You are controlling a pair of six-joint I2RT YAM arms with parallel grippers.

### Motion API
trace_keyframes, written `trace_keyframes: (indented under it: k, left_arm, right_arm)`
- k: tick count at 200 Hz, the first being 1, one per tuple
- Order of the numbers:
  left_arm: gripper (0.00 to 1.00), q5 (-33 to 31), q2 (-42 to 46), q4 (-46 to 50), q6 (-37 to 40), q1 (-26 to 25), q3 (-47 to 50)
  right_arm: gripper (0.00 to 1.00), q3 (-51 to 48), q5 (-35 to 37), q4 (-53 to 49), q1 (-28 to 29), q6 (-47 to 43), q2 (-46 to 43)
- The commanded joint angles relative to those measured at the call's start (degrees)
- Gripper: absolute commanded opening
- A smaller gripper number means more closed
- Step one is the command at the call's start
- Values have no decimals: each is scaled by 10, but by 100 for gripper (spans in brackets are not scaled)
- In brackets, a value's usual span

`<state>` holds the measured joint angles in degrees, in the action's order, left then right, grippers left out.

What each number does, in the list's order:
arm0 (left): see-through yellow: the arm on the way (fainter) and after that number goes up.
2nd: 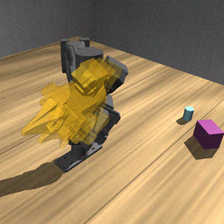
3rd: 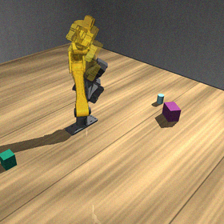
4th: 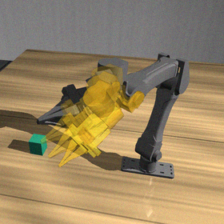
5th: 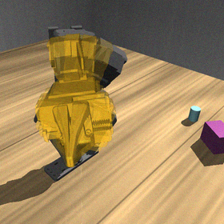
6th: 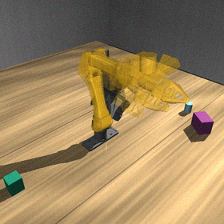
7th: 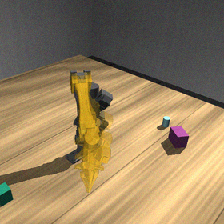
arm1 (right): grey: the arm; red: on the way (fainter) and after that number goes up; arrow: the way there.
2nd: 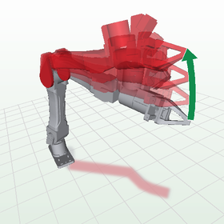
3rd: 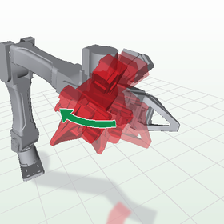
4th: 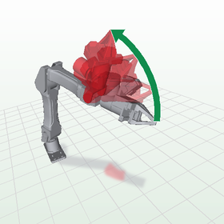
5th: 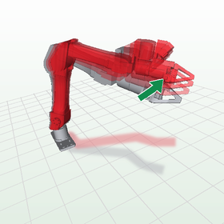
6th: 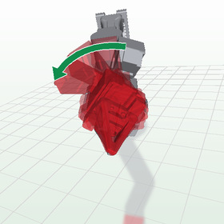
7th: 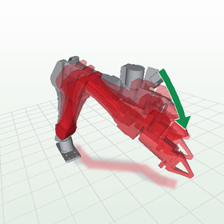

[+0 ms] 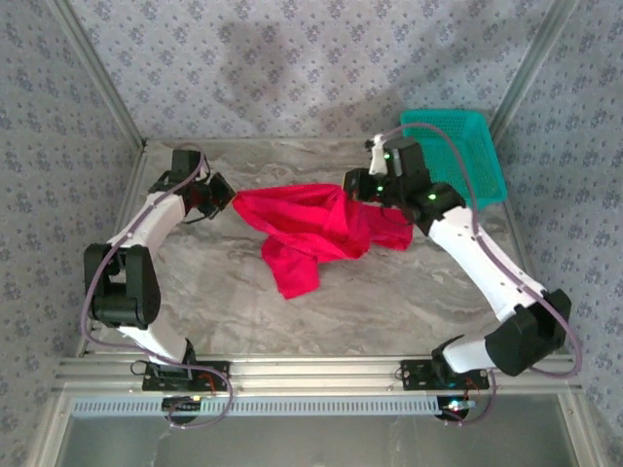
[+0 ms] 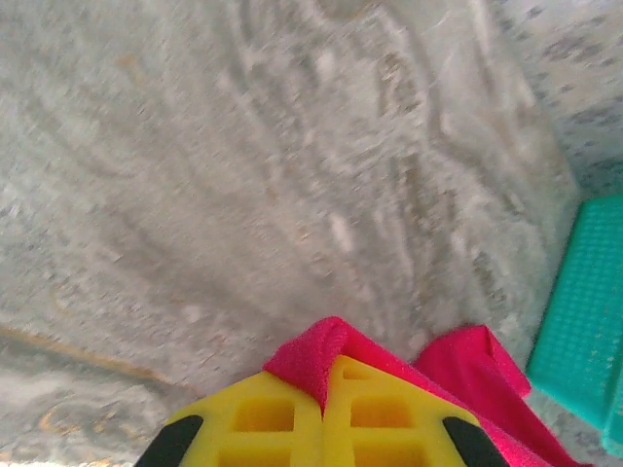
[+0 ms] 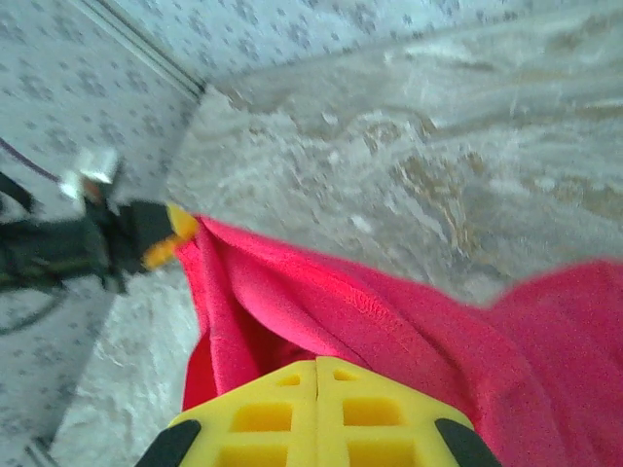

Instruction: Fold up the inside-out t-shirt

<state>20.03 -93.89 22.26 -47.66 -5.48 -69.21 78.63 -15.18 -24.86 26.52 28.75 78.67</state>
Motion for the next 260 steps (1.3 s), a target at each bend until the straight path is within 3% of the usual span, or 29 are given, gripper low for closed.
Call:
trace_keyframes:
  k: [1,27,57,77,91,106,124,163,181,196,229,260]
  left_arm:
    - [0,6,7,-22,29,12,27]
    - [0,8,27,-44,25,14,78]
    - [0,18,55,-66,14,8,128]
    - [0,17,76,-72,12,-7,143]
    - [0,16,86,-70,13,-18,143]
    - [0,15,92,-69,12,-28,141]
    - [0,13,97,-67,9,-34,138]
    - [0,4,103,-61,9,-39,137]
    - [0,1,106,-57,11,-39,138]
    - [0,-2,109,-52,14,-39,135]
    - [0,-3,107,-35,28,-14,108]
    - [0,6,98,-1,39,53,49]
  right_arm:
    - [0,48,-72,16,-24,15,-22]
    - [0,46,-68,25,-30,11,-31]
    - [0,-38,-61,49,-29,16,-25]
    - [0,-74,-9,25,-12,7,3]
    - [15,-71,59,-6,19,-14,33]
    - [44,-49,143,-43,57,-45,83]
    - [67,-2,212,-78,82,-59,157]
    - [73,133,260,-135,97,-54,313]
    - [68,193,254,-160,99,-54,373]
    - [57,235,249,-185,99,-55,407]
    - [1,308,233,-215,90,-79,409]
    - [0,427,224,-251,70,-107,371]
